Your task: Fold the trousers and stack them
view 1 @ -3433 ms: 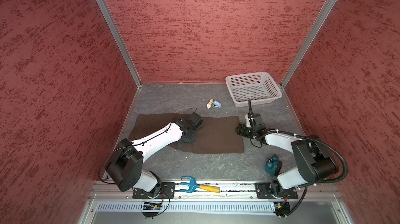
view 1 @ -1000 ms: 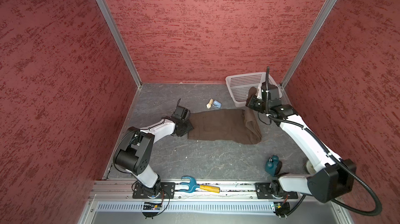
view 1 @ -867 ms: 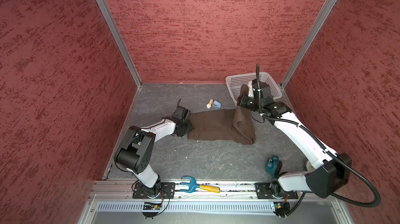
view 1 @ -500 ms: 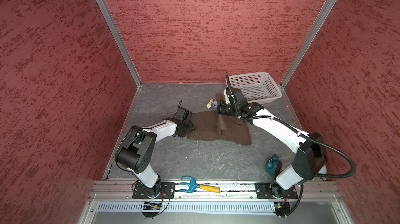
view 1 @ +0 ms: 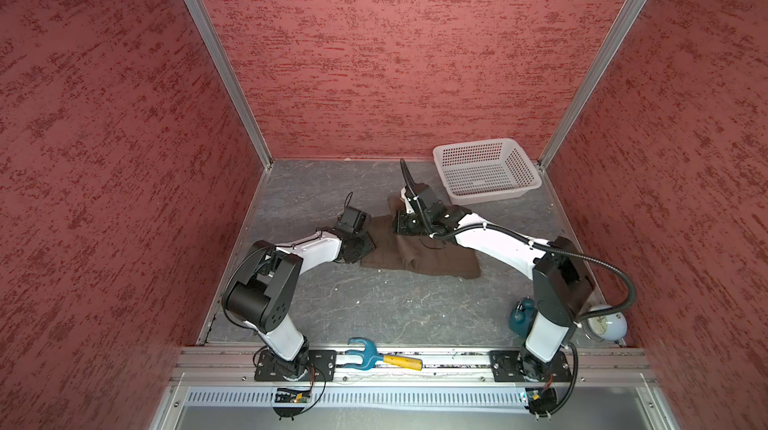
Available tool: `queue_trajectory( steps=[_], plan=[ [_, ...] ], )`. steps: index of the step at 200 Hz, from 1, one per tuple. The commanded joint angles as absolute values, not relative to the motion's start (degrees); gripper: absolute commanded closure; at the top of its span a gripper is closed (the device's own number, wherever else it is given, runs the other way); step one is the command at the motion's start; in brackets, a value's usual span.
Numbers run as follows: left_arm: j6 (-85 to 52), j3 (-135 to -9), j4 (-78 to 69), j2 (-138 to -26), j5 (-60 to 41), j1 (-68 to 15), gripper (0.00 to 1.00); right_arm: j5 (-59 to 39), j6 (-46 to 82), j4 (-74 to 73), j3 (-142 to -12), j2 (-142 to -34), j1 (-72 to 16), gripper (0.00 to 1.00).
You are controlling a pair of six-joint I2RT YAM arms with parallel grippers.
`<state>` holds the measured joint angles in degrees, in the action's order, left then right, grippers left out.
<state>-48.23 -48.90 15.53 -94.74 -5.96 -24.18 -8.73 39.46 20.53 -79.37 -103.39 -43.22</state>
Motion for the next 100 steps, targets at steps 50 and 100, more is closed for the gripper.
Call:
queue_trajectory(
  steps=[50, 100],
  plan=[
    [-49.4, -48.6, 17.6, -97.3, -5.9, -25.8, 0.52, -14.1, 42.0, 13.5, -86.8, -111.0, -45.4, 1.0],
    [-49.7, -48.9, 17.8, -97.5, -6.1, -26.3, 0.53, -14.9, 42.4, 13.3, -87.7, -113.5, -45.5, 0.77]
  ],
)
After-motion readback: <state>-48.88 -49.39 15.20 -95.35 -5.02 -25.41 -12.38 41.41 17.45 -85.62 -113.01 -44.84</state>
